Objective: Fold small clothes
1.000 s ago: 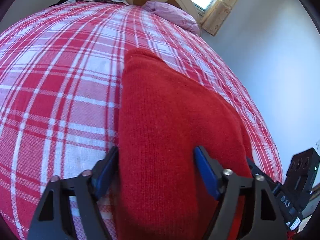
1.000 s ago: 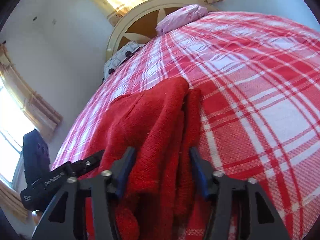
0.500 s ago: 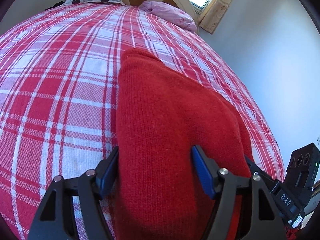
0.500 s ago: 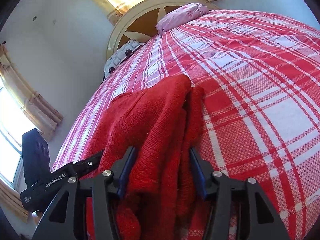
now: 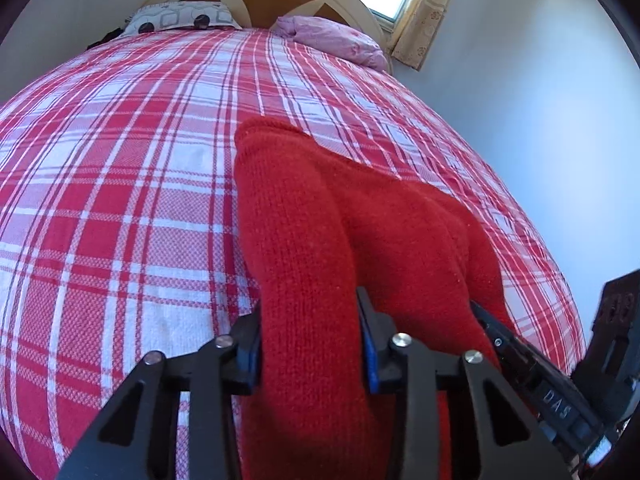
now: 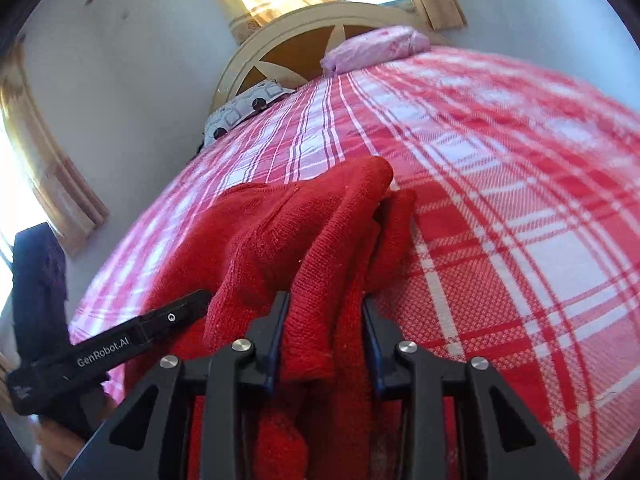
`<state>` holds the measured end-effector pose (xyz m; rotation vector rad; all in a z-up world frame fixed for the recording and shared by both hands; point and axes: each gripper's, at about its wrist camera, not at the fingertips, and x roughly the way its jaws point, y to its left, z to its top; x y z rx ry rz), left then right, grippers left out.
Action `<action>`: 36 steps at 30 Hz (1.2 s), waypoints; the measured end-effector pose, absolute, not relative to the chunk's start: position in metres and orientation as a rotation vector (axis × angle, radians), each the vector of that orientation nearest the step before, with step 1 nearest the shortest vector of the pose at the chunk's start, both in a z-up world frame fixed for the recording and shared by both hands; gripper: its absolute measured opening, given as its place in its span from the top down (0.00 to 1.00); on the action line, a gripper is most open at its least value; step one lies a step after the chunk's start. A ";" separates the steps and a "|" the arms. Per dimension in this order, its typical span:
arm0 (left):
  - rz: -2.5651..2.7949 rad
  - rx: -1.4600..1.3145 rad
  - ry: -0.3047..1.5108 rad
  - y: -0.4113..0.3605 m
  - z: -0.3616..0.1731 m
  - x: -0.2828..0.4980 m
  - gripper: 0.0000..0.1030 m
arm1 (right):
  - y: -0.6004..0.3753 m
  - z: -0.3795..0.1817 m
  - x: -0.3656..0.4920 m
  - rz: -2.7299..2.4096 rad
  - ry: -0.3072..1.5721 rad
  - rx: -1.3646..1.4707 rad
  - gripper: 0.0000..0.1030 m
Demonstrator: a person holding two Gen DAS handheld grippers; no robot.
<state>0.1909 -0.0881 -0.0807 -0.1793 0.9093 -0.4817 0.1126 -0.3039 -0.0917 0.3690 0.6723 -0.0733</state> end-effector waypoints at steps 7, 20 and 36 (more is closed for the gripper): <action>-0.446 -0.102 0.870 -0.084 -0.066 0.173 0.63 | -0.292 -0.086 0.093 -0.106 0.624 0.419 0.69; -0.425 -0.021 0.847 -0.058 -0.060 0.148 0.63 | -0.254 -0.083 0.066 -0.087 0.597 0.435 0.69; -0.328 -0.031 0.816 -0.001 -0.054 0.140 0.63 | -0.189 -0.075 0.080 0.019 0.600 0.378 0.69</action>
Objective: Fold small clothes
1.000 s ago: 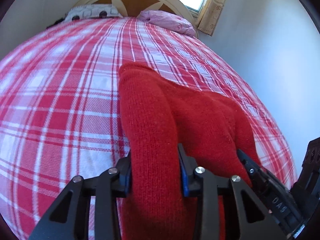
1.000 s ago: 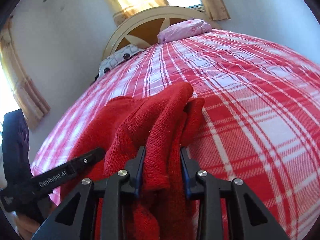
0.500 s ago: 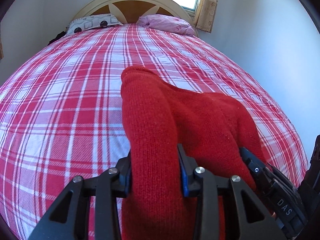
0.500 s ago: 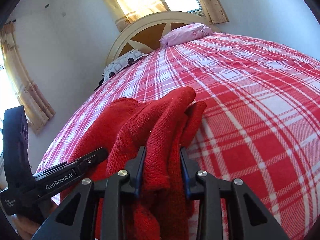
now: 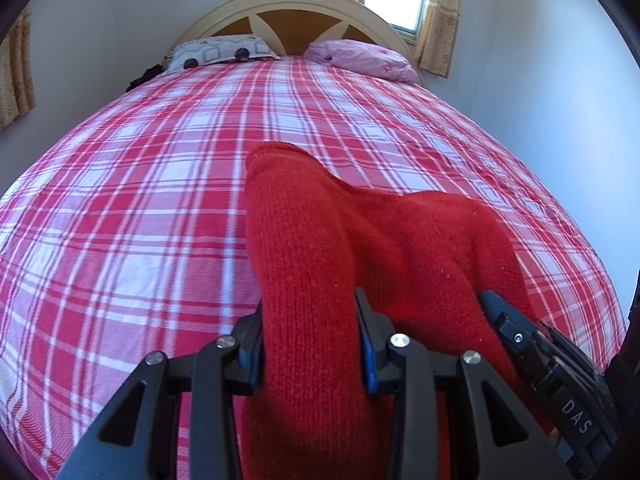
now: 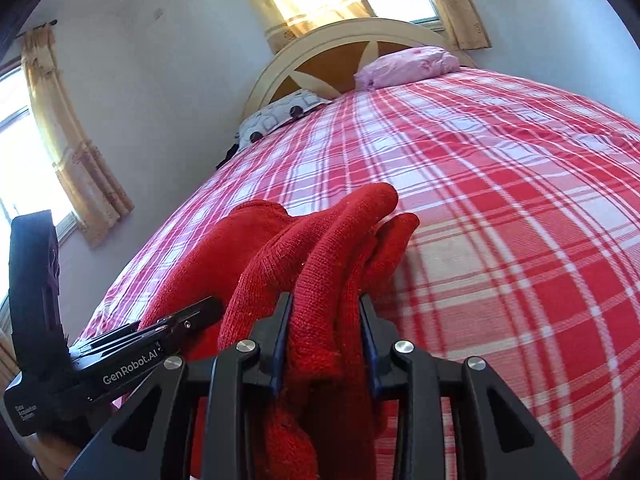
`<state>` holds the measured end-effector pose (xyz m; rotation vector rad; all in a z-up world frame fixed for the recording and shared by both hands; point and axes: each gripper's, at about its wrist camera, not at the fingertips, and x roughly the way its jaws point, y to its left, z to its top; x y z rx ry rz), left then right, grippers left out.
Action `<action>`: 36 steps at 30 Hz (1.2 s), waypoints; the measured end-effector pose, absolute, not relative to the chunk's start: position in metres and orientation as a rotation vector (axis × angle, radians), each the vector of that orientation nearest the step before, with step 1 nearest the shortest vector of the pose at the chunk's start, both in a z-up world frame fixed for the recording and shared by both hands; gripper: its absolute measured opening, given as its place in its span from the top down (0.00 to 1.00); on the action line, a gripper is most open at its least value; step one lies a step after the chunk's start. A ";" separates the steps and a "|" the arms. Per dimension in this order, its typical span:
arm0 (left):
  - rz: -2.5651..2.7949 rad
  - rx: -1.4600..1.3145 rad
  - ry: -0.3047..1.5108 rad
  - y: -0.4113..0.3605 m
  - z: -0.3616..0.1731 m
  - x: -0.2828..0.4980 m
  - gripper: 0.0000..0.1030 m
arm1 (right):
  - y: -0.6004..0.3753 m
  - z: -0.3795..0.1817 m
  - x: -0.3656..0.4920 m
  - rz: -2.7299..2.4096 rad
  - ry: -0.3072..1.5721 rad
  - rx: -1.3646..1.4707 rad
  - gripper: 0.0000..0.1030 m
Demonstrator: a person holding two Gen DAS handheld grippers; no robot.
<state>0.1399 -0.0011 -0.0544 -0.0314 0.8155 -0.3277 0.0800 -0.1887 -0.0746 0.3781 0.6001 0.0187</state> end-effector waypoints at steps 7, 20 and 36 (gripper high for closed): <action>-0.280 -0.045 0.794 0.024 -0.052 0.142 0.63 | -0.162 -0.072 0.090 0.067 0.599 0.343 0.69; -0.157 -0.067 0.735 0.078 -0.044 0.152 0.63 | -0.105 -0.060 0.125 0.183 0.564 0.273 0.69; -0.075 -0.029 0.677 0.104 -0.035 0.184 0.63 | -0.080 -0.055 0.169 0.220 0.538 0.265 0.69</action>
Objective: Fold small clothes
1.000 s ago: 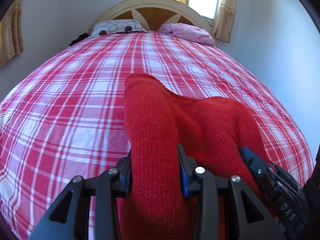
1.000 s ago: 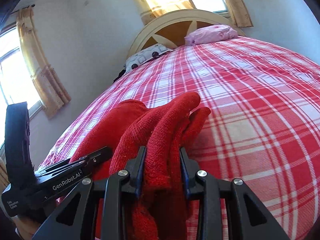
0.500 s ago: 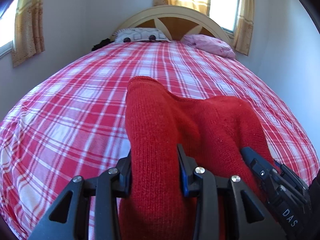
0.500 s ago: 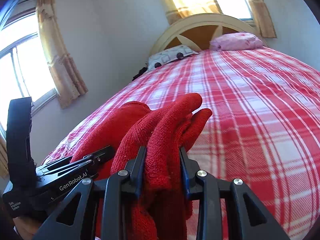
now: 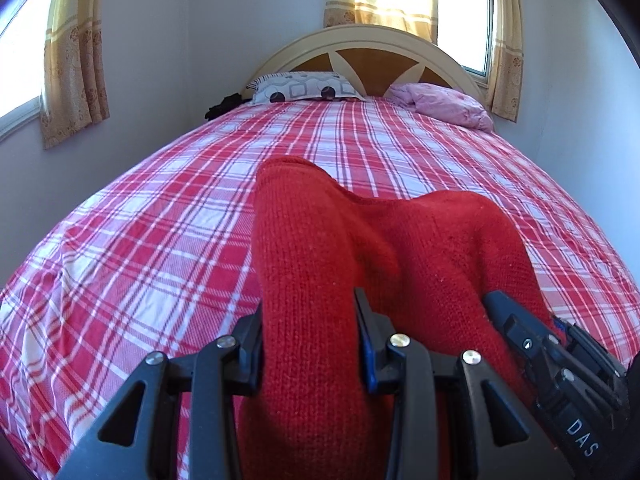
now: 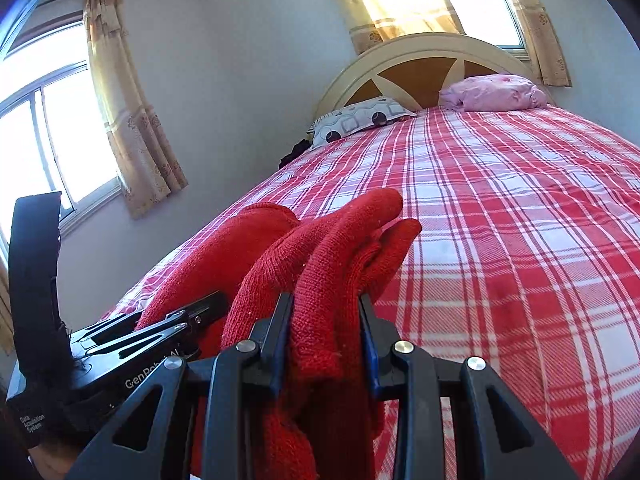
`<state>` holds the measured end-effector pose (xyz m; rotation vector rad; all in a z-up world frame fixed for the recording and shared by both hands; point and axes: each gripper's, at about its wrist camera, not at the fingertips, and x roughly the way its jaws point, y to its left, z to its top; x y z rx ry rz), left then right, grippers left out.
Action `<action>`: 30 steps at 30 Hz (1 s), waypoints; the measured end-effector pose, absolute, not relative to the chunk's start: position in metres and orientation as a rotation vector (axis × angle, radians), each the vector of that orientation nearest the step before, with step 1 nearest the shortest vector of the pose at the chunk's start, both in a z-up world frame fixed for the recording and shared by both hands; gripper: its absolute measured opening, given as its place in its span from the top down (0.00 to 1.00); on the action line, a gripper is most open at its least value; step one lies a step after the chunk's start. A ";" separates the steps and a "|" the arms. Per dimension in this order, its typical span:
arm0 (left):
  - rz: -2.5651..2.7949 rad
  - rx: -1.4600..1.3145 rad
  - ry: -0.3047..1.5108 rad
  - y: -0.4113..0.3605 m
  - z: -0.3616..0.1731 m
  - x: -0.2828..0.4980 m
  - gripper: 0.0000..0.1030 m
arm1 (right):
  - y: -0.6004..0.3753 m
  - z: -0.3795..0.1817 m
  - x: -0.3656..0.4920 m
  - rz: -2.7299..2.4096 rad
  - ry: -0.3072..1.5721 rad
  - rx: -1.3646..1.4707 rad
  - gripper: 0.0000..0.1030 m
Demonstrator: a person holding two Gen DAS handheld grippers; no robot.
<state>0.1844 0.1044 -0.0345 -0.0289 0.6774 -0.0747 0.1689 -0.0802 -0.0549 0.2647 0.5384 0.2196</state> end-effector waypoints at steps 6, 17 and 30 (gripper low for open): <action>-0.050 0.000 0.668 0.107 -0.034 0.195 0.63 | -0.073 -0.058 0.186 0.227 0.545 0.281 0.69; -0.012 0.014 0.664 0.121 -0.034 0.212 0.63 | -0.061 -0.062 0.206 0.234 0.553 0.301 0.69; -0.008 0.047 0.678 0.122 -0.045 0.228 0.63 | -0.055 -0.075 0.224 0.211 0.583 0.302 0.69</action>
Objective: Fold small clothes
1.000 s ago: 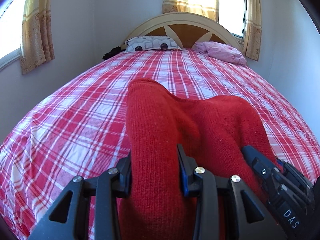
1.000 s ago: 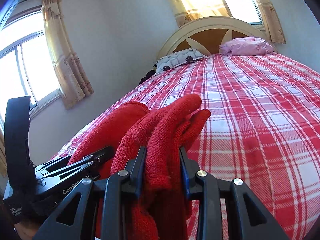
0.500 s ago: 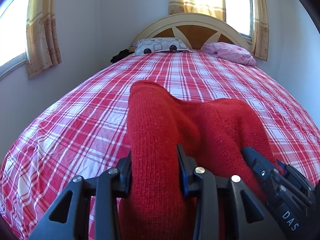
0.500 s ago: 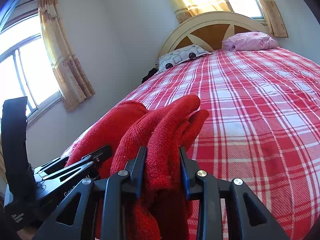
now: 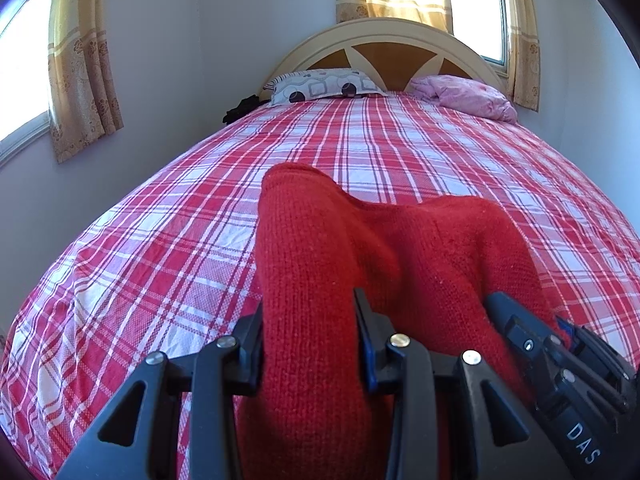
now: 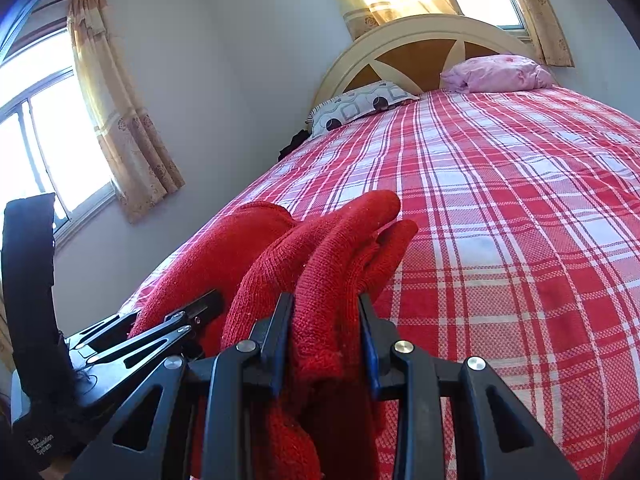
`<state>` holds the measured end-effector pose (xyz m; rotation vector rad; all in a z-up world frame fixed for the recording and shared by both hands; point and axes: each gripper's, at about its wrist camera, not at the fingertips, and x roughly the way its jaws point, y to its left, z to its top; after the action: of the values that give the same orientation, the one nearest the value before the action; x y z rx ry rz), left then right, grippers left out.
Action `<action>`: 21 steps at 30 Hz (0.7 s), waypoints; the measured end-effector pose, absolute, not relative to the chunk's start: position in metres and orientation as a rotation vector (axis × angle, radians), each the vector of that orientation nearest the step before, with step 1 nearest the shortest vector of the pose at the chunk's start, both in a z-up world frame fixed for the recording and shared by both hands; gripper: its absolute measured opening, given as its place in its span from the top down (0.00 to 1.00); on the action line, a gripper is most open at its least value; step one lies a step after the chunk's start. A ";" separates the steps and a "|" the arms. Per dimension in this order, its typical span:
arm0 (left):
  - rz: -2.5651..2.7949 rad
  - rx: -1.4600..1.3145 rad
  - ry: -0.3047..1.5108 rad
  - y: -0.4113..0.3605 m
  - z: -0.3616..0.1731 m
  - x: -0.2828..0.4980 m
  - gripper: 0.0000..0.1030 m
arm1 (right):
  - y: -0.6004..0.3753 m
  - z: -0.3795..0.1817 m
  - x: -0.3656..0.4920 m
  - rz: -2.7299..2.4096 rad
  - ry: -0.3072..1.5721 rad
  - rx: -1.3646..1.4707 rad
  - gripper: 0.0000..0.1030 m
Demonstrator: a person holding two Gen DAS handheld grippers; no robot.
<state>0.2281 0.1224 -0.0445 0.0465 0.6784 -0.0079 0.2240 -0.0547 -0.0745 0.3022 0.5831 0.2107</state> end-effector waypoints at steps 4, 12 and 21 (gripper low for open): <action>-0.016 0.059 0.693 0.122 -0.056 0.239 0.63 | -0.056 -0.088 0.236 0.192 0.621 0.304 0.69; -0.043 -0.089 0.807 0.144 -0.083 0.257 0.61 | -0.072 -0.118 0.259 0.203 0.754 0.435 0.69; -0.057 -0.144 0.824 0.167 -0.083 0.236 0.32 | -0.091 -0.133 0.257 0.251 0.797 0.555 0.68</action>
<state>0.2358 0.1672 -0.0829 -0.1440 0.8238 -0.0572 0.2573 -0.0912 -0.1326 0.5545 0.7965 0.2507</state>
